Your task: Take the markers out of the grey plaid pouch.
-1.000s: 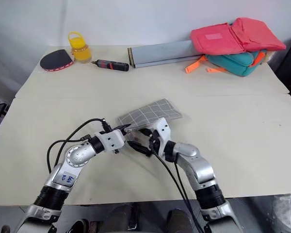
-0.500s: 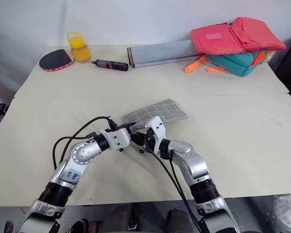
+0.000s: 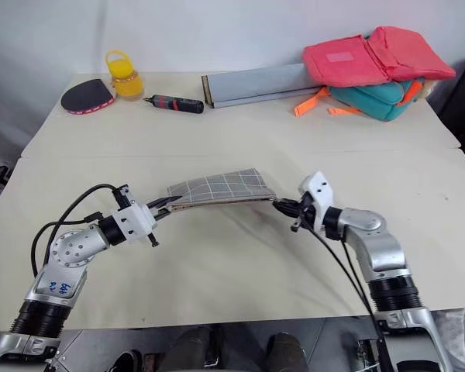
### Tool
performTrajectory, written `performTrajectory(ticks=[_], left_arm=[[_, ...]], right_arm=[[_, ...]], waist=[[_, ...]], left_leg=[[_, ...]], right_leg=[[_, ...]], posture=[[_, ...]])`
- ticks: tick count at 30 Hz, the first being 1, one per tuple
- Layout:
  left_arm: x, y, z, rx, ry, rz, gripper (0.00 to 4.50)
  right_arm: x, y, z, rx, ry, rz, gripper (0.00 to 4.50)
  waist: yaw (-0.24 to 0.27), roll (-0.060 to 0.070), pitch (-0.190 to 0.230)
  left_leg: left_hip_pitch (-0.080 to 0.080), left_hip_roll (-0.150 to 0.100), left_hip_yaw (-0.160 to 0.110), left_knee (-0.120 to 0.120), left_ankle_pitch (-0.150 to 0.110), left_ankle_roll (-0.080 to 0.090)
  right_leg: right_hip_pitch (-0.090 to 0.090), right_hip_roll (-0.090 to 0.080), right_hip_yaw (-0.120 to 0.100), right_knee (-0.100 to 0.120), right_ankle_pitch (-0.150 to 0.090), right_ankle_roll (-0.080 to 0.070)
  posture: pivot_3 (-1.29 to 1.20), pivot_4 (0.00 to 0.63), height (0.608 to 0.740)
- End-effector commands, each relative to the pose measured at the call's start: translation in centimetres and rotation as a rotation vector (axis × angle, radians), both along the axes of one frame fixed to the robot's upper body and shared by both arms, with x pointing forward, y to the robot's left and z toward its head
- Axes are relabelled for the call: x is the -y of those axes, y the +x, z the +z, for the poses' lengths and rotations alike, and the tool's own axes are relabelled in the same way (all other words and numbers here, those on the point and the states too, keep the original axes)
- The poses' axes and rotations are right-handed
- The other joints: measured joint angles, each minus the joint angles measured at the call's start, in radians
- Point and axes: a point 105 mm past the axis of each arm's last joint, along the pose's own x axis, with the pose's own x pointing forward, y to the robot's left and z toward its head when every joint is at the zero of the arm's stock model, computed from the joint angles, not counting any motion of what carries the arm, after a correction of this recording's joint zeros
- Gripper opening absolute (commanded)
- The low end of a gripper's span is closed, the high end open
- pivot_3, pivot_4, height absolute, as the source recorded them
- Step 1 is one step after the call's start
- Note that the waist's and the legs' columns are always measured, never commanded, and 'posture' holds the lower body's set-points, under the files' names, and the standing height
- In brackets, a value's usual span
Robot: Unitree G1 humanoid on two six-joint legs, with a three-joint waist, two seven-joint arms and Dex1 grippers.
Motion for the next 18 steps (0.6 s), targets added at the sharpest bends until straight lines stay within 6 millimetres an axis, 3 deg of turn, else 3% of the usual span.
performTrajectory(ticks=[1,6,12,18], left_arm=[[-0.7,-0.1,1.2,0.04,-0.042,0.012,0.0],[-0.4,-0.2,0.8,0.027,-0.055,0.013,0.0],[-0.6,-0.3,0.1,-0.015,-0.095,0.025,0.0],[-0.5,-0.2,-0.6,-0.066,-0.101,0.014,0.0]], right_arm=[[1.9,0.6,0.6,0.05,-0.048,-0.037,0.05],[1.5,-0.1,0.7,0.048,-0.038,0.016,0.05],[1.6,-1.9,4.2,0.117,-0.006,0.107,1.99],[0.5,-2.5,8.3,0.297,-0.014,0.169,1.99]], waist=[[0.0,0.0,0.0],[0.0,0.0,0.0],[0.001,0.0,0.0],[0.001,0.0,0.0]], left_leg=[[0.0,0.0,0.0,0.0,0.0,0.0],[0.0,0.0,0.0,0.0,0.0,0.0],[0.0,0.0,0.0,0.0,0.0,0.0],[0.0,0.0,0.0,0.0,0.0,0.0]], right_leg=[[0.0,0.0,0.0,0.0,0.0,0.0],[0.0,0.0,0.0,0.0,0.0,0.0],[0.0,0.0,0.0,0.0,0.0,0.0],[0.001,0.0,0.0,-0.001,0.0,0.0]], posture=[[0.0,0.15,0.74],[0.0,0.15,0.74],[0.0,0.15,0.74],[0.0,0.15,0.74]])
